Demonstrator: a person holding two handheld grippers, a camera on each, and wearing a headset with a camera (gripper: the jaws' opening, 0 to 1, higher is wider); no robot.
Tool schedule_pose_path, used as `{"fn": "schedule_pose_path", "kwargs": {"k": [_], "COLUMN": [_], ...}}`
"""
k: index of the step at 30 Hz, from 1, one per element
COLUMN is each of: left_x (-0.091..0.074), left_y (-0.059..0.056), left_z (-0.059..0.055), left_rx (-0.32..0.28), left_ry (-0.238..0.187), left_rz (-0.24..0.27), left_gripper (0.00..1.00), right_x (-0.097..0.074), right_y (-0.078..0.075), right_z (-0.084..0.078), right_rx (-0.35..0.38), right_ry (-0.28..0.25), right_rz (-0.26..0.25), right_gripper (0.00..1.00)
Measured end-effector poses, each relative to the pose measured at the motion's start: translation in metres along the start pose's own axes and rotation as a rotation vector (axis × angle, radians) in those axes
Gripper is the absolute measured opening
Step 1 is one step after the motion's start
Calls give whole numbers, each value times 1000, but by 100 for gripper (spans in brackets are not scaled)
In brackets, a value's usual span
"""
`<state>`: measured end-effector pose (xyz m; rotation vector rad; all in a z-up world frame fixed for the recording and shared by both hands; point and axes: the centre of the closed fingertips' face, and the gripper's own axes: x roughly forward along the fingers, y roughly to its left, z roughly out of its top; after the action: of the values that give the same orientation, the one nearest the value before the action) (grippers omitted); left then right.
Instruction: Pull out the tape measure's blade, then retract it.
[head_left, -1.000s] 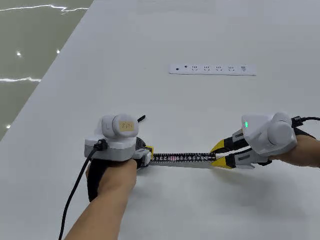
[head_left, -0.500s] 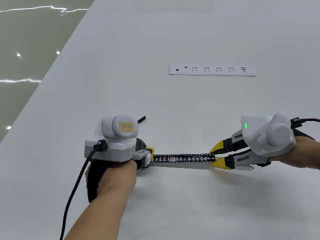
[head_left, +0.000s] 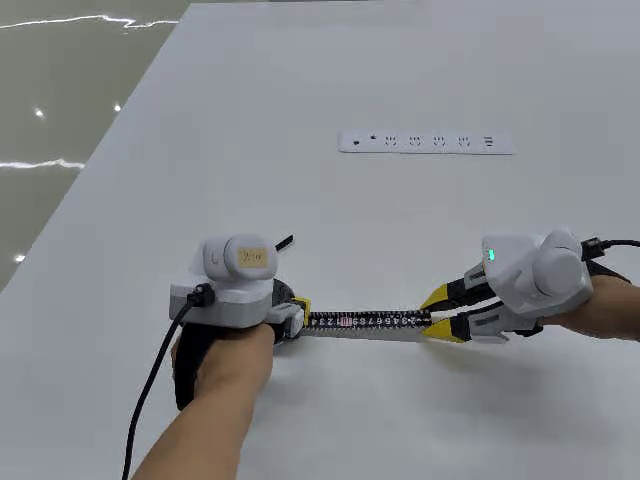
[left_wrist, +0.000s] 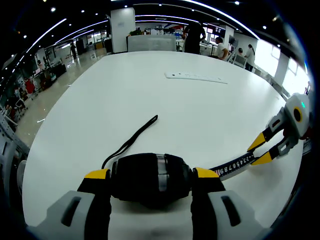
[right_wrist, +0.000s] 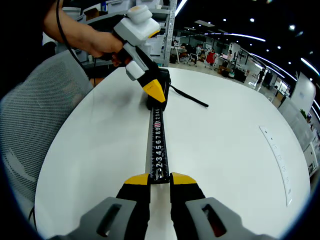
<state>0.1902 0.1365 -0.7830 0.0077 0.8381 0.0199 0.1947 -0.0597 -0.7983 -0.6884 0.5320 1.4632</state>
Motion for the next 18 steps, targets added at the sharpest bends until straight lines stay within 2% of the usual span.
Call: {"fn": "schedule_pose_path", "kwargs": {"k": [9, 18], "left_x": [1, -3], "left_y": [2, -2], "left_z": [0, -1], "left_rx": [-3, -12], "left_ry": [6, 7], "left_rz": [-5, -12], "left_gripper": [61, 61], "right_x": [4, 7], "right_y": [-1, 0], "right_z": [1, 7], "right_rx": [-3, -7], "right_ry": [-4, -10], "right_rz": [4, 7], "right_gripper": [14, 14]}}
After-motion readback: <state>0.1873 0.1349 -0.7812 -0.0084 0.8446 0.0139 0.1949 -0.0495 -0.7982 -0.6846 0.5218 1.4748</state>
